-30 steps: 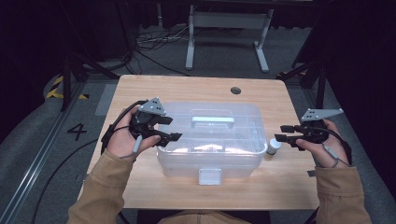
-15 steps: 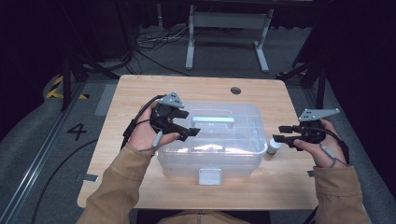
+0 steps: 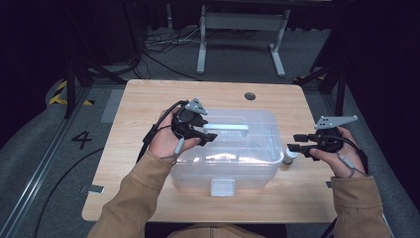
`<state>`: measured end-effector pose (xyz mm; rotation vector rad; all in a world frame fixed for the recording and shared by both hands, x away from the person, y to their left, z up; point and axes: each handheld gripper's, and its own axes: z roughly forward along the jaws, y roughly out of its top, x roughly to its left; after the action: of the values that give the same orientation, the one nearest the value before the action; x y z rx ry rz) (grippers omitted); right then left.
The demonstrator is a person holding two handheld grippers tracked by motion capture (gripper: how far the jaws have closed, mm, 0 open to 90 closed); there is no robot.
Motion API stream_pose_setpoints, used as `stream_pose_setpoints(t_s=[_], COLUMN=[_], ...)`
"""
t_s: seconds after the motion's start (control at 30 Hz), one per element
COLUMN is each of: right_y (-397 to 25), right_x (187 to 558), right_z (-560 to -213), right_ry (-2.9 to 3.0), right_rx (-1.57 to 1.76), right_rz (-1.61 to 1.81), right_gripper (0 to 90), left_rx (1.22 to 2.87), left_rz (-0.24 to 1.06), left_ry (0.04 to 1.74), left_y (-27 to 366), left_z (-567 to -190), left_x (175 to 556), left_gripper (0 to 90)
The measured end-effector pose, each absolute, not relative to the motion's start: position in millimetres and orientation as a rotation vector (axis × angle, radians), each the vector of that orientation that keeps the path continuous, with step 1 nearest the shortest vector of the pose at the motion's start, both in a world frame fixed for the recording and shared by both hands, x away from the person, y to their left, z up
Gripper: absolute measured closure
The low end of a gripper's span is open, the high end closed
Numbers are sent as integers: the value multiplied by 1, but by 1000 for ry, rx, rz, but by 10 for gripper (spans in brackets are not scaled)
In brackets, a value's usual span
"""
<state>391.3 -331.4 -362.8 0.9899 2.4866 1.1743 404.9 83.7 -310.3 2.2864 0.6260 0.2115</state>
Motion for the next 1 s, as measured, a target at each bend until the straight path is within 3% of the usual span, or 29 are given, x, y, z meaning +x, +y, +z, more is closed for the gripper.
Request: stream_pose_setpoints(t_s=[0.07, 0.13, 0.23, 1.0], right_y=[-332, -332, -331, -339], right_x=[391, 392, 392, 375], right_z=[-363, -363, -364, -366], right_ry=[2486, 2488, 2491, 2497], right_rx=[990, 992, 992, 1011], right_rz=[1176, 1175, 1176, 1190], right_gripper=[510, 510, 510, 560], left_rx=[2263, 2211, 2262, 2346], left_rz=[184, 156, 232, 243], left_ry=[625, 595, 564, 580], left_y=[83, 83, 80, 75], left_z=[-309, -308, -305, -289], left_x=[405, 403, 402, 411], left_gripper=[519, 618, 663, 694])
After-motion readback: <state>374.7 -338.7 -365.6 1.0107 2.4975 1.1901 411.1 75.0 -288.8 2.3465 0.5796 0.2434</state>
